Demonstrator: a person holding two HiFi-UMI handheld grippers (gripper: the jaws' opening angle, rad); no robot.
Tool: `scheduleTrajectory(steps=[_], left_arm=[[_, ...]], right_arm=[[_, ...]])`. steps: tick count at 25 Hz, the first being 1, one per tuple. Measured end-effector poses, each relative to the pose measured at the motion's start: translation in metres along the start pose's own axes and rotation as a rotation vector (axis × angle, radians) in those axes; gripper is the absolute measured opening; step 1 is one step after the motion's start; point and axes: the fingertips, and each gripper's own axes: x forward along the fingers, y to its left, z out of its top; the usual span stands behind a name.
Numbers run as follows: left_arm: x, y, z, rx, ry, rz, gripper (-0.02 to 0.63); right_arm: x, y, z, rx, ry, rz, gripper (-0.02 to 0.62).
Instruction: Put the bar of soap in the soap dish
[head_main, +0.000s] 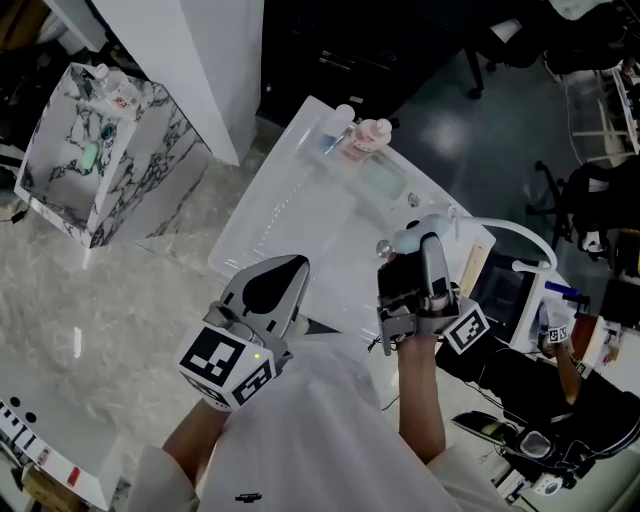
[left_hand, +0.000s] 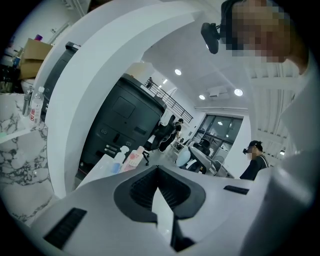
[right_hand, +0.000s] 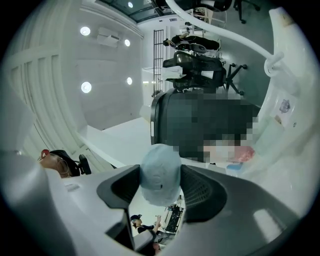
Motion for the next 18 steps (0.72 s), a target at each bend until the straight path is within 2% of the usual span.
scheduleTrajectory(steps=[13, 18], left_arm=[[0.026, 0.004, -0.008, 0.006, 0.046, 0.008, 0.009], [0.035, 0.005, -0.011, 0.014, 0.060, 0.009, 0.009]], right_arm=[[0.005, -0.044, 0.020, 0.134, -0.053, 0.066, 0.267], [0.005, -0.066, 0.029, 0.156, -0.078, 0.074, 0.265]])
